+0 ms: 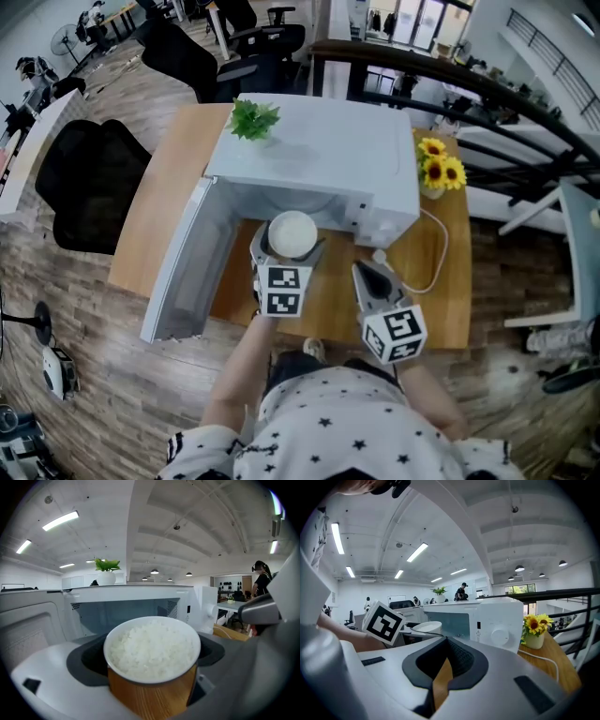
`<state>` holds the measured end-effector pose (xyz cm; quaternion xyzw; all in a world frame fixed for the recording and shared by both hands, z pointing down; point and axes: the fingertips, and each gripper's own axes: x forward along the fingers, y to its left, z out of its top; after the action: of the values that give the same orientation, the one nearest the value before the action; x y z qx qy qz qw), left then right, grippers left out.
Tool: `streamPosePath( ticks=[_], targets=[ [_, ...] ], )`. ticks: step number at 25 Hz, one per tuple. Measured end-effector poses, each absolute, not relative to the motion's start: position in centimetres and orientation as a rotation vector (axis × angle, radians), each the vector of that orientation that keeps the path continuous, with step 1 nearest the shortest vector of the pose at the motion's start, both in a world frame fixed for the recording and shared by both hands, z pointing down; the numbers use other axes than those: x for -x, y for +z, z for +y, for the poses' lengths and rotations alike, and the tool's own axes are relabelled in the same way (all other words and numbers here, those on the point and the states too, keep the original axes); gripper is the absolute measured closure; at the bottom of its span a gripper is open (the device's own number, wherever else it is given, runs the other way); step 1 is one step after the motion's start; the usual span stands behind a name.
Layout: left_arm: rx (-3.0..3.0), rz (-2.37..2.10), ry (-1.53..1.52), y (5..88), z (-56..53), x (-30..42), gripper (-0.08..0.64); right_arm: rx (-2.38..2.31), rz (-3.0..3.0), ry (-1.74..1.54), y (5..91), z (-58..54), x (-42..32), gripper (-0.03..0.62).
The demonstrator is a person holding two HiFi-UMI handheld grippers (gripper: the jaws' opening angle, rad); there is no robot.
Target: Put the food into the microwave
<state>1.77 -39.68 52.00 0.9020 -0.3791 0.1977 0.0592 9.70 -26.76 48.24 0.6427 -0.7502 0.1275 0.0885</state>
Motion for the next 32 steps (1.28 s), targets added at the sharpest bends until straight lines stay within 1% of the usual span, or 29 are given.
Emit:
streamPosePath(
  ticks=[13,32],
  targets=[
    [-2.766,-1.08,0.71,56.6,-46.3,-4.2,0.041,-1.895,-2.184,0.437,50.2,-28.8,-9.6,0.589],
    [-2.746,-1.022,0.76,60.6,-52.4,-7.1,0.041,-1.899,-2.121,0.549,52.9,-29.9,-10.0,0.589]
  ],
)
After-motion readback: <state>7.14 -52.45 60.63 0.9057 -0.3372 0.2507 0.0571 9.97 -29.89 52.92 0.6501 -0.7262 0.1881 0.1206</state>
